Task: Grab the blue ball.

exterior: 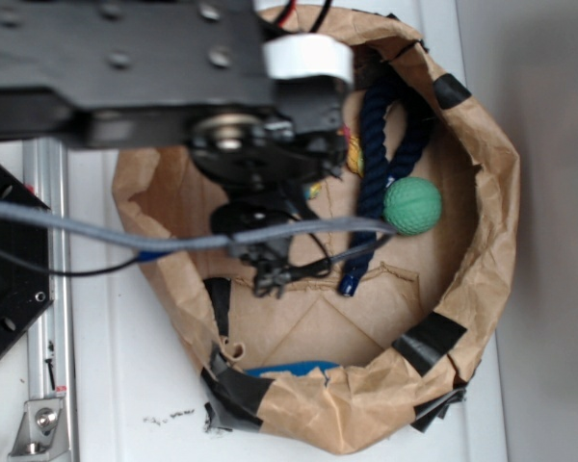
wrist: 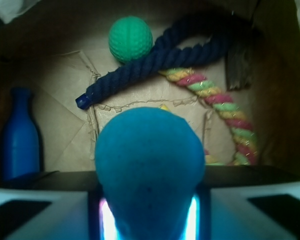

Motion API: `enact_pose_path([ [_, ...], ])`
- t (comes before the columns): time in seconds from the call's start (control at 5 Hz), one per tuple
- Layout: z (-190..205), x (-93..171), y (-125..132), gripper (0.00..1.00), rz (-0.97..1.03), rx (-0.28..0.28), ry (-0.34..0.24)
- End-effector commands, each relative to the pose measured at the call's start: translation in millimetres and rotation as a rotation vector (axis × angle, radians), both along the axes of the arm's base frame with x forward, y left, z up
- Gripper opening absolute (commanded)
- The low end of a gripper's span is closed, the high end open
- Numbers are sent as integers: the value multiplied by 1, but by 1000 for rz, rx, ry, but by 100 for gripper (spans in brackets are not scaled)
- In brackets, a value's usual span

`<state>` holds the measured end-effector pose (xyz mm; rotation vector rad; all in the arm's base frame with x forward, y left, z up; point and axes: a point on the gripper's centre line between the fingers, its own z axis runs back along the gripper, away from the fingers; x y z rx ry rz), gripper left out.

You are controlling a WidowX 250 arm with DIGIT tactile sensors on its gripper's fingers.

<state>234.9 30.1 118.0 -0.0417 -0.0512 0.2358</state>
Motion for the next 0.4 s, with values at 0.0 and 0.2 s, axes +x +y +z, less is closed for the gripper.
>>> enact_pose_path([
  [0.0,16,21,-5,0,60,-91,-39],
  [0.2,16,18,-8,0,58,-88,-32],
])
